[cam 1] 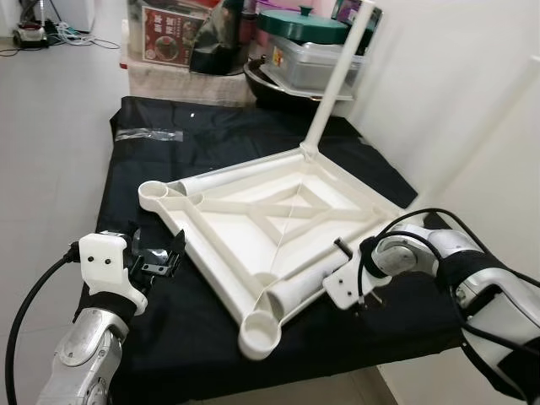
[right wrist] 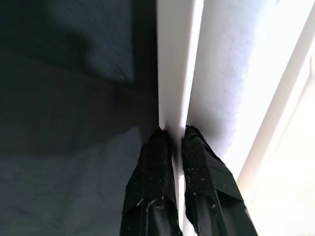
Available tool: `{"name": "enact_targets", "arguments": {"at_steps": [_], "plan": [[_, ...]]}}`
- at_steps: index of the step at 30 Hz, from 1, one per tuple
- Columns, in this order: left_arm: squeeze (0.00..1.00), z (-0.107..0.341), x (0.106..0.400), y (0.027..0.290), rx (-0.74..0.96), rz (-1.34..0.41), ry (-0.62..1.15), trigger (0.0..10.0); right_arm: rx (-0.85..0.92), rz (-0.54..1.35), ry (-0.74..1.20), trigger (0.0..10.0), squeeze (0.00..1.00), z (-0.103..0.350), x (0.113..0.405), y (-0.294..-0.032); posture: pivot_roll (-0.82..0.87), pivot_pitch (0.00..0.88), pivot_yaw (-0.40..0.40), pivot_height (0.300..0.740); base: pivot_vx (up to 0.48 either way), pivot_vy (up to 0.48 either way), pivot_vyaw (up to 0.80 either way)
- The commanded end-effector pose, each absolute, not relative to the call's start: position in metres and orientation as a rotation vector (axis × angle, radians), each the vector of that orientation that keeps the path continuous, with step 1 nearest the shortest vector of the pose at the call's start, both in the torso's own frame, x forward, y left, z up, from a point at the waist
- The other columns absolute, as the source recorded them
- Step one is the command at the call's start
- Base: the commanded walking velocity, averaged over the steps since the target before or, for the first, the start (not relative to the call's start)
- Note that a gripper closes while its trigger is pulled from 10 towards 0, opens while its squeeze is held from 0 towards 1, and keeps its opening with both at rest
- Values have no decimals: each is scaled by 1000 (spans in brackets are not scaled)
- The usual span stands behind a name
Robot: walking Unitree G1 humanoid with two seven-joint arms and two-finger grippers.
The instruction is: Building children table
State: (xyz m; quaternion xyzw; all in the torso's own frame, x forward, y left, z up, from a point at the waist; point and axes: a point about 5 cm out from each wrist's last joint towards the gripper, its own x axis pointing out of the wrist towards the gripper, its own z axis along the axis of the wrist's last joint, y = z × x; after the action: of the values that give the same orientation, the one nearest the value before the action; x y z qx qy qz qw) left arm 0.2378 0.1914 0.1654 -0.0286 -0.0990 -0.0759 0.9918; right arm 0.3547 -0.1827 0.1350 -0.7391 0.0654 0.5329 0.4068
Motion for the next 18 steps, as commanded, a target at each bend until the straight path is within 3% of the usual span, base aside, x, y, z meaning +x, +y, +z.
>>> {"name": "enact_targets", "arguments": {"at_steps": [1, 5, 7, 18], "plan": [[0, 162, 238, 189, -70, -161, -186, 10000, -1909, 1111, 4, 10000, 0, 167, 374, -178, 142, 0, -220, 740, 0, 0, 0], [0, 161, 238, 189, -69, -162, -185, 10000, -1907, 1040, 25, 10000, 0, 173, 379, -183, 142, 0, -220, 740, 0, 0, 0], [0, 161, 238, 189, -68, -160, -184, 10000, -1810, 1015, 59, 10000, 1000, 180, 380, -187, 146, 0, -221, 740, 0, 0, 0], [0, 160, 237, 189, -67, -162, -180, 10000, -1672, 919, 106, 10000, 1000, 212, 387, -201, 144, 0, -215, 740, 0, 0, 0]]}}
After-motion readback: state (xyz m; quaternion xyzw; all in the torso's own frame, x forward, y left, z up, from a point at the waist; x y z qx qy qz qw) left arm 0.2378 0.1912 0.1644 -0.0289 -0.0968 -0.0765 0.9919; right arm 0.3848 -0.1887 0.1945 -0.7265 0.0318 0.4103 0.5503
